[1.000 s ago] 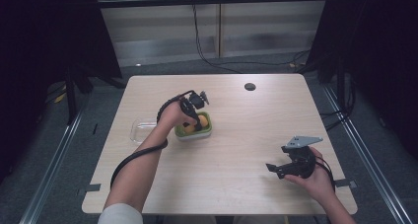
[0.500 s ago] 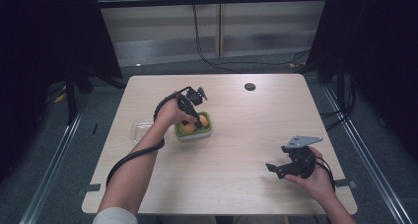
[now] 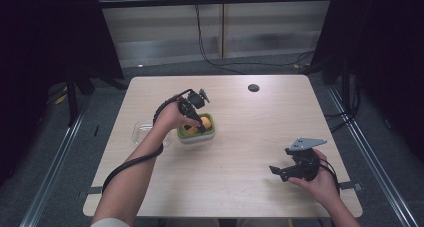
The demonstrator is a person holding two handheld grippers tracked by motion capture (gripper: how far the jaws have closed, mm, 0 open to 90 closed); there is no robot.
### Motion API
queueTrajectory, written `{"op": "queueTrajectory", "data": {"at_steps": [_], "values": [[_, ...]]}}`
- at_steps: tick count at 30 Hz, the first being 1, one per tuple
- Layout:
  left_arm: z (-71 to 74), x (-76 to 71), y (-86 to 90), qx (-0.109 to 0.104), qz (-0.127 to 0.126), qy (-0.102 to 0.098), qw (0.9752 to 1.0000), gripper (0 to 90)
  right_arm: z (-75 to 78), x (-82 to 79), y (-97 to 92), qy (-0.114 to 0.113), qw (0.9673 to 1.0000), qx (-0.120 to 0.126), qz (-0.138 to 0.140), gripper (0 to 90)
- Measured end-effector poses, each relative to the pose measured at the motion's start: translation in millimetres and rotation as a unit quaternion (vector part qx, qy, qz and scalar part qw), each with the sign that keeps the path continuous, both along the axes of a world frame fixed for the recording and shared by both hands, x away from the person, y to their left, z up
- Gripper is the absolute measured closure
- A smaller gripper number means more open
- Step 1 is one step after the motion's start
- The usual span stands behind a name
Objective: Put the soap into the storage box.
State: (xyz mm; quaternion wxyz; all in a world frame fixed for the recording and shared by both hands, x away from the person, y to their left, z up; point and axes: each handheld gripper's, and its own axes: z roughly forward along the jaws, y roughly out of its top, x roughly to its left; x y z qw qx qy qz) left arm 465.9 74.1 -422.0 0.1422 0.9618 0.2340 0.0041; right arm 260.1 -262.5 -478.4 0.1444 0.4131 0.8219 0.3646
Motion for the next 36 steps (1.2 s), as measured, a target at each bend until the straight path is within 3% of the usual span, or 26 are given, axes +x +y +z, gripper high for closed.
{"op": "queueTrajectory", "data": {"at_steps": [5,6,11,17,25,34,35,36], "values": [[3.2,-5.6,-0.6,-0.007,-0.006,0.007,0.9999,16.9,0.3,0.1,0.4,-0.002,1.0000,-0.001,0.002,9.3],[2.4,-7.1,-0.8,-0.012,-0.002,0.001,0.9999,16.9,0.2,0.0,0.5,-0.001,1.0000,-0.001,0.001,9.3],[2.9,-10.2,-0.1,-0.009,-0.015,0.004,0.9998,16.8,-0.3,0.0,1.1,0.000,1.0000,-0.001,0.004,9.3],[2.1,-17.9,-1.2,-0.020,-0.009,0.009,0.9997,16.3,-0.2,0.1,1.5,0.001,1.0000,0.000,0.004,9.3],[5.6,-25.1,-1.1,-0.026,-0.019,-0.009,0.9995,14.9,-0.9,0.1,2.9,0.003,1.0000,-0.001,0.007,9.3],[9.7,-33.5,-2.5,-0.035,-0.021,-0.017,0.9990,13.9,-0.6,-0.2,3.1,0.003,1.0000,-0.001,0.007,9.3],[11.6,-33.6,-2.5,-0.029,-0.029,-0.012,0.9991,13.5,-0.5,-0.3,3.2,0.004,1.0000,-0.001,0.007,9.2],[10.4,-35.4,-2.7,-0.037,-0.027,-0.017,0.9988,13.2,-0.4,-0.2,3.2,0.002,1.0000,-0.001,0.008,9.3]]}}
